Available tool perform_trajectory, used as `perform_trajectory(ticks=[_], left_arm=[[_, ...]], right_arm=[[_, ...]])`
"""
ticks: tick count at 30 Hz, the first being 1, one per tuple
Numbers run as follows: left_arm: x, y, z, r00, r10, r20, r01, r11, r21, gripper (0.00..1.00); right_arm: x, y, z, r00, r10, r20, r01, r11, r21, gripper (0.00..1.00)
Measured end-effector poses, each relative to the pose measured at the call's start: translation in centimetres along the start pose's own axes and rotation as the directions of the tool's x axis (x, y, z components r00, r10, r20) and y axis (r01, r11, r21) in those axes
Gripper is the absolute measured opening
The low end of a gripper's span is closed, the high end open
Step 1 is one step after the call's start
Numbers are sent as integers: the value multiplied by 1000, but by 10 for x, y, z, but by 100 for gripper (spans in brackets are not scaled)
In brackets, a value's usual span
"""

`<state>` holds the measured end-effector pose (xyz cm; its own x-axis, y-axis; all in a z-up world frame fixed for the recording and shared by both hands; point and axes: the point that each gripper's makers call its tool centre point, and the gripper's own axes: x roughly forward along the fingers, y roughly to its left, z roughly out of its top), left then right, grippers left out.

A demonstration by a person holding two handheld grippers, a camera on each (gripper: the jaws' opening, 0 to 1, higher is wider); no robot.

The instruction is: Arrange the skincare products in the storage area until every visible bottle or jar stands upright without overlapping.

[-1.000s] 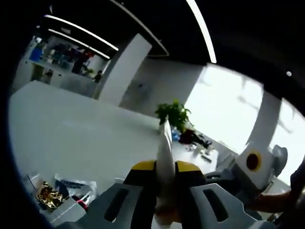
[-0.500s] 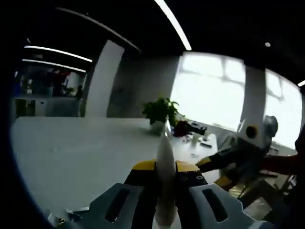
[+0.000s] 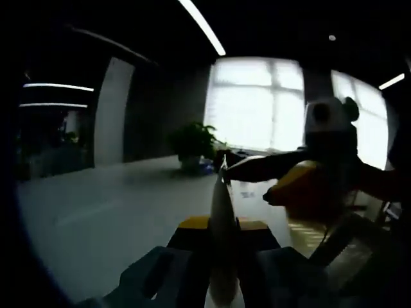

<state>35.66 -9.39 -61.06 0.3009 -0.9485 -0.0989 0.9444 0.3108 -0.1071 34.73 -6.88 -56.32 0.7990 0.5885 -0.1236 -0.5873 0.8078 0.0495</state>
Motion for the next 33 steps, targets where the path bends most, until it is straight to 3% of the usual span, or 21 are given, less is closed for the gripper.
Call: perform_trajectory(ticks=[3, 8, 14, 19, 23, 28, 33], left_arm=[[7, -7, -4, 1000, -26, -10, 26, 999, 29, 8], [13, -11, -6, 998, -57, -8, 57, 997, 44, 8], [21, -11, -13, 996, -88, -27, 90, 992, 89, 9], [28, -11, -24, 992, -114, -49, 120, 985, 121, 9], [28, -12, -30, 991, -119, -64, 124, 989, 85, 10], [27, -15, -43, 987, -126, -100, 136, 986, 100, 10], [29, -19, -41, 984, -146, -106, 158, 980, 118, 11]], right_arm=[[6, 0, -1, 999, -38, 2, 38, 999, -10, 48], [7, -6, -6, 993, -116, 4, 116, 992, -49, 40], [5, -10, -15, 988, -152, -16, 152, 987, -50, 39], [5, -15, -26, 985, -169, -29, 166, 983, -79, 38], [6, -16, -33, 986, -161, -43, 158, 985, -72, 38], [4, -13, -45, 986, -155, -58, 150, 985, -80, 38], [0, -15, -42, 986, -161, -38, 158, 985, -63, 38]])
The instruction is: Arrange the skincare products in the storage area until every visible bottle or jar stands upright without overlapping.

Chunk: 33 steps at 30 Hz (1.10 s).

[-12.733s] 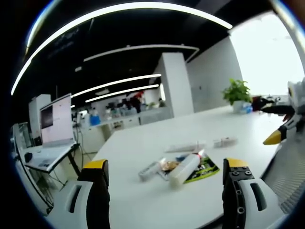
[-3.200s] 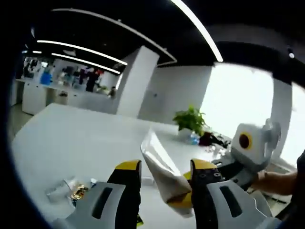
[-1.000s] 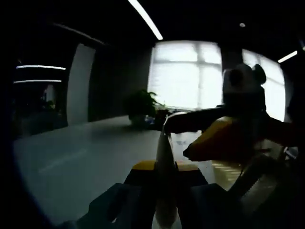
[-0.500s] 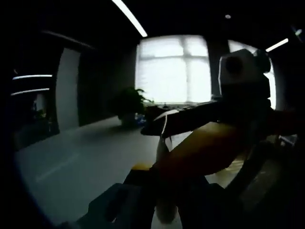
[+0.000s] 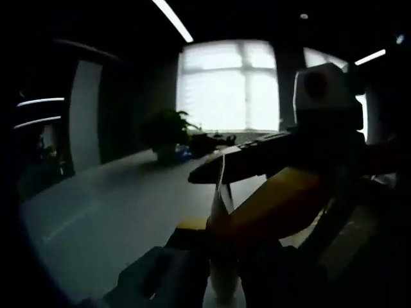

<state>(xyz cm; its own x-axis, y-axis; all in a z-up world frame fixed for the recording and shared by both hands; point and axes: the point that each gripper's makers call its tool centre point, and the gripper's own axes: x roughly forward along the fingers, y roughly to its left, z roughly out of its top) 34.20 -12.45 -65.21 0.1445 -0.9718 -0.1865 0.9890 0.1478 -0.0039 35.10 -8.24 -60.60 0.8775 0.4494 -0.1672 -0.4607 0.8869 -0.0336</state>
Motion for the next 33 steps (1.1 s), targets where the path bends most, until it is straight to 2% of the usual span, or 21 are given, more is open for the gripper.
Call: perform_trajectory(ticks=[5, 14, 21, 25, 33], left_arm=[[2, -2, -1, 1000, -11, -15, 12, 1000, 22, 11], [-16, 2, -5, 998, -17, -56, 20, 999, 49, 11], [-24, 6, -8, 998, 10, -63, -7, 998, 55, 12], [-31, 7, -10, 998, -3, -65, 7, 998, 58, 12], [-31, 6, -9, 999, 30, -43, -27, 997, 78, 14]], right_arm=[[-3, -3, -3, 1000, 0, -7, 0, 1000, 10, 37], [5, 12, -7, 1000, 29, -11, -29, 999, 17, 35], [11, 20, -8, 998, 52, -25, -52, 999, 14, 35], [12, 26, -8, 998, 63, -29, -62, 998, 3, 34], [12, 26, -9, 998, 56, -36, -57, 998, -4, 35]])
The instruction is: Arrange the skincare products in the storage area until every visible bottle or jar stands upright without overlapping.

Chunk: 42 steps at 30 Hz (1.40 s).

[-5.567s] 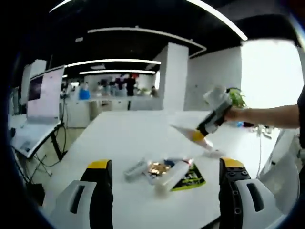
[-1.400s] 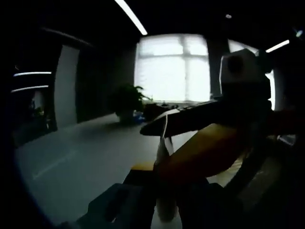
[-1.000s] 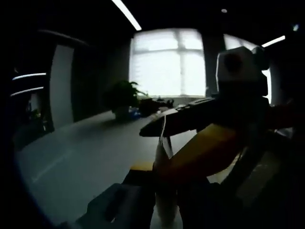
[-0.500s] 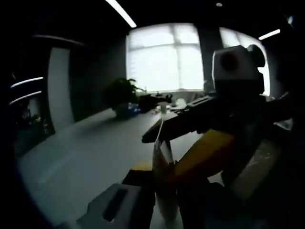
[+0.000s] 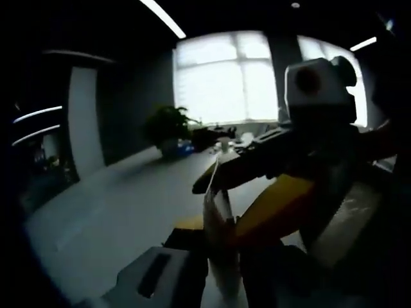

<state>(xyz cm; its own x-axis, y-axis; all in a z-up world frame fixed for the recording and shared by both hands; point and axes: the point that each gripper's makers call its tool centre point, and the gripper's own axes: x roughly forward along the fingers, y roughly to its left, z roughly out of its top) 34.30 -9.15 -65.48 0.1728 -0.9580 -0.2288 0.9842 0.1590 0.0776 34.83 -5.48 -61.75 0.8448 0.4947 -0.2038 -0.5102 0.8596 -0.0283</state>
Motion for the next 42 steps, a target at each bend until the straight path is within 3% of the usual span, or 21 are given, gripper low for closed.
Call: perform_trajectory(ticks=[3, 6, 13, 19, 23, 26, 28, 30, 34, 37, 38, 39, 40, 42], left_arm=[[-1, 6, -2, 999, 36, -16, -36, 999, 17, 19], [-3, 6, -3, 999, 32, -5, -32, 999, -18, 25], [-20, 3, -4, 998, 49, -28, -49, 999, -9, 33], [-43, 13, -4, 991, 131, -19, -132, 989, -64, 39], [-65, 18, -10, 980, 186, -64, -194, 972, -134, 47], [-85, 28, -9, 963, 268, -38, -270, 944, -189, 51], [-97, 28, -10, 957, 288, -48, -291, 930, -226, 57], [-111, 28, -10, 946, 318, -65, -325, 920, -219, 64], [-139, 28, -3, 923, 380, -61, -384, 898, -214, 70], [-163, 33, -4, 876, 467, -117, -481, 856, -188, 75], [-170, 31, -4, 867, 481, -127, -498, 847, -188, 77], [-172, 30, -3, 867, 483, -123, -498, 846, -190, 78], [-181, 29, -4, 849, 511, -134, -528, 825, -203, 80], [-192, 26, -5, 836, 529, -149, -549, 807, -218, 86]], right_arm=[[-1, -2, 0, 1000, -5, 1, 5, 1000, 5, 34], [-3, -1, 3, 1000, -8, 6, 8, 1000, 9, 38], [-9, -4, 1, 1000, -10, -5, 11, 1000, 19, 43], [-15, -8, 2, 1000, -10, -14, 11, 999, 43, 50], [-21, -9, 0, 998, -6, -67, 8, 1000, 24, 55], [-26, -10, -1, 996, -10, -85, 11, 1000, 10, 62], [-30, -10, -2, 995, 2, -98, 0, 1000, 24, 69], [-34, -8, -6, 992, 24, -127, -19, 999, 41, 76], [-42, -7, -10, 987, 32, -154, -28, 999, 26, 81], [-48, -6, -12, 985, 34, -169, -31, 999, 17, 84], [-49, -5, -12, 984, 35, -176, -33, 999, 16, 85], [-51, -5, -12, 984, 35, -177, -32, 999, 15, 87], [-52, -4, -12, 983, 32, -178, -30, 999, 14, 89], [-54, -3, -12, 982, 32, -186, -31, 999, 9, 92]])
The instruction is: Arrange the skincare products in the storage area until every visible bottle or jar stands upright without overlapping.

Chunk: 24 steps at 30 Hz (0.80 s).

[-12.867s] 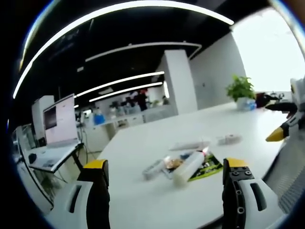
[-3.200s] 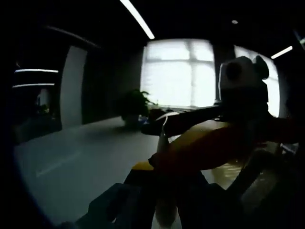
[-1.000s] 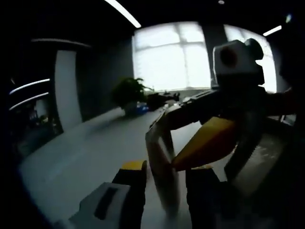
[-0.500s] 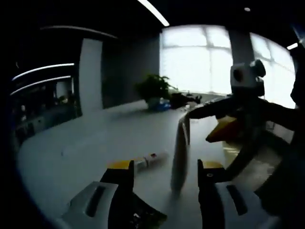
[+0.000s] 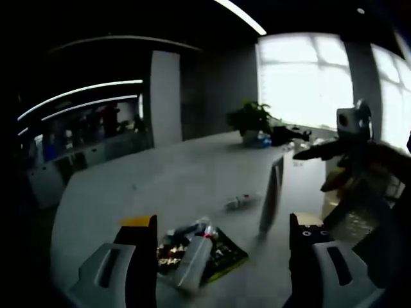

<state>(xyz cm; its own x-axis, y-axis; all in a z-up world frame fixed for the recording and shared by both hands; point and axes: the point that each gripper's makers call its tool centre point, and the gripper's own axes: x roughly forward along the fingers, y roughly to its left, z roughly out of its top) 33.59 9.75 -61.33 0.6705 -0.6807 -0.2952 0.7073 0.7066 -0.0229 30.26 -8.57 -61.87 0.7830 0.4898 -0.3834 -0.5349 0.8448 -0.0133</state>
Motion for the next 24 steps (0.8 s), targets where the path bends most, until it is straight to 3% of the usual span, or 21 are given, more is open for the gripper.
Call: perform_trajectory(ticks=[4, 7, 11, 16, 24], left_arm=[[-29, 3, -3, 997, 72, 7, -72, 997, -35, 92], [-42, -2, -8, 997, 77, 1, -77, 995, -63, 95], [-59, -2, -22, 992, 120, -46, -123, 991, -62, 97], [-70, 1, -35, 983, 167, -78, -173, 981, -88, 97], [-70, -2, -40, 978, 191, -81, -199, 974, -110, 97]], right_arm=[[-4, 1, -6, 999, -3, -32, 4, 1000, 3, 93], [-7, 4, -10, 999, -5, -49, 5, 1000, -3, 95], [-10, 7, -9, 999, -20, -50, 19, 999, -31, 98], [-8, 10, -8, 998, -19, -56, 18, 1000, -20, 99], [-7, 13, -14, 998, -13, -69, 13, 1000, -3, 99]])
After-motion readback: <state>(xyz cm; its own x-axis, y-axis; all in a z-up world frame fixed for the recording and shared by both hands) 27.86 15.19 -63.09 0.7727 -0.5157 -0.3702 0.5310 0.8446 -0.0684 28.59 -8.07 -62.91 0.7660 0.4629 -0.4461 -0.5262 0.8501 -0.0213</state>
